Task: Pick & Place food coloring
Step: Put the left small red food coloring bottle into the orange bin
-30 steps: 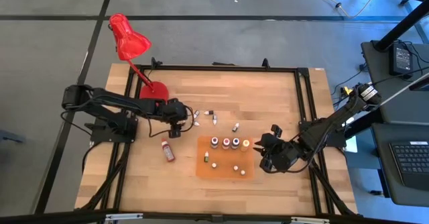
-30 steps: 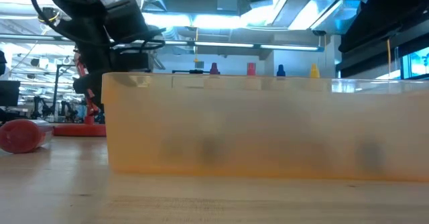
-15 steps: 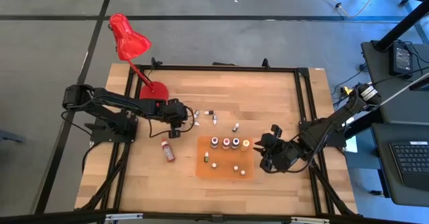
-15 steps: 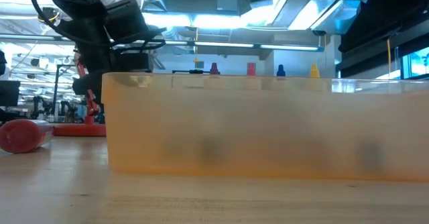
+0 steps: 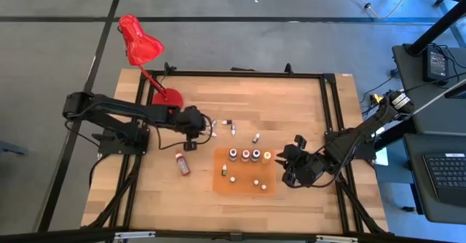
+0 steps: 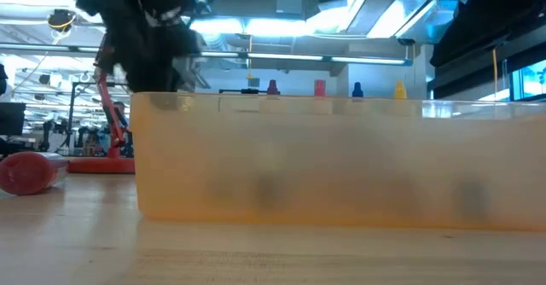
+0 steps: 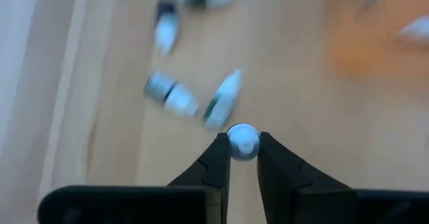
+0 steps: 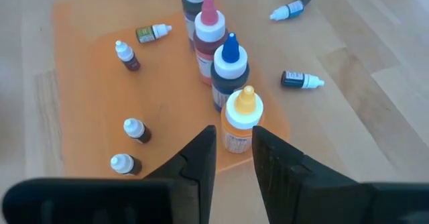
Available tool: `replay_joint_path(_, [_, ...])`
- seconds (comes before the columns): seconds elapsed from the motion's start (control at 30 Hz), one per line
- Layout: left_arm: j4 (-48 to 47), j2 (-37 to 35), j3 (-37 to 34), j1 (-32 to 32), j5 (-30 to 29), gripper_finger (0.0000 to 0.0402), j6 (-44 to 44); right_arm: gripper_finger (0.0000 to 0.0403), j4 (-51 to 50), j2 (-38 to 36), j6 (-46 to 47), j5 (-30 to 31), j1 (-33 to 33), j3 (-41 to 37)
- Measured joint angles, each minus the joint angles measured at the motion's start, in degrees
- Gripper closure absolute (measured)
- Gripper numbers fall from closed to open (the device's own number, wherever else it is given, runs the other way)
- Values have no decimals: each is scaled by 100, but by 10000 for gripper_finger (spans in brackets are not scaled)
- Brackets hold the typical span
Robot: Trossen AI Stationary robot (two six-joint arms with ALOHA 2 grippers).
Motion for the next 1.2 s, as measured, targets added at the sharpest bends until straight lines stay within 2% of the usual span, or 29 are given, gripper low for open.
replay_joint_path(0.2, [54, -45, 657, -925, 394, 356, -90, 303, 1, 0, 4, 240, 0, 0])
replay_joint_path(0.33, [339, 187, 863, -1638, 357, 356, -258, 303, 6, 0, 25, 242, -2, 0])
replay_joint_path(0.5, [934, 779, 1057, -2217, 353, 356, -309, 303, 6, 2, 163, 242, -2, 2])
replay_joint_path(0.7, [871, 1753, 1762, -2384, 134, 356, -240, 303, 60, 9, 182, 179, -2, 4])
replay_joint_path(0.87, [757, 2468, 2267, -2384, 554, 356, -121, 303, 56, 9, 320, 45, 0, 4])
replay_joint_path(1.2, [551, 3094, 2498, -2450, 565, 343, -291, 303, 51, 9, 310, 40, 0, 4])
